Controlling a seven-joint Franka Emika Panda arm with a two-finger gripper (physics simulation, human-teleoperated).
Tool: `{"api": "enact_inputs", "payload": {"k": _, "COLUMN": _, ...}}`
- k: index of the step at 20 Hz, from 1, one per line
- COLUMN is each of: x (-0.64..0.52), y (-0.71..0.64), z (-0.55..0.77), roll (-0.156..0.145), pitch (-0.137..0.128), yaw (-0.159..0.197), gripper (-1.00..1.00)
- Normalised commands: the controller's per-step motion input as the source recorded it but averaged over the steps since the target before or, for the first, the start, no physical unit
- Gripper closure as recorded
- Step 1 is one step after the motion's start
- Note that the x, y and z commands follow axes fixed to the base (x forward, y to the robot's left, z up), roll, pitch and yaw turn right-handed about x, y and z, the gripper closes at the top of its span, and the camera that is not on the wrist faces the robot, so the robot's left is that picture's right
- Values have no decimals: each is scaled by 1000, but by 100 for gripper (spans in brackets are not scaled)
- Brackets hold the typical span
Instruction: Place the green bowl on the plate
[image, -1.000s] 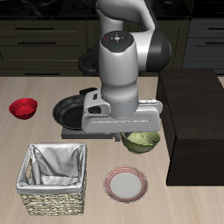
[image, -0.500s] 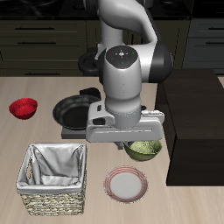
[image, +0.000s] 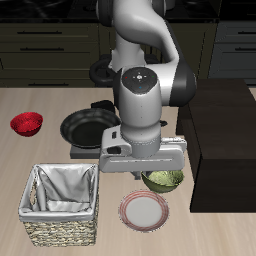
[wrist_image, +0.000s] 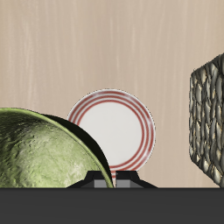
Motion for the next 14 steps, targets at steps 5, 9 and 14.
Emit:
{"api": "enact_inputs", "payload": {"k": 5, "x": 31, "y": -28, "z": -67, "roll": -2, "pitch": 2, "yaw": 2, "gripper": 100}}
{"api": "enact_inputs", "payload": {"k": 9, "x": 85, "y": -87, "z": -148, "roll": -17, "pitch": 1, "yaw": 4, "gripper": 100}}
{"api": "enact_inputs", "payload": {"k": 14, "x": 52, "y": -72, "z": -217, "roll": -19, "pitch": 26, "yaw": 7, "gripper": 100}}
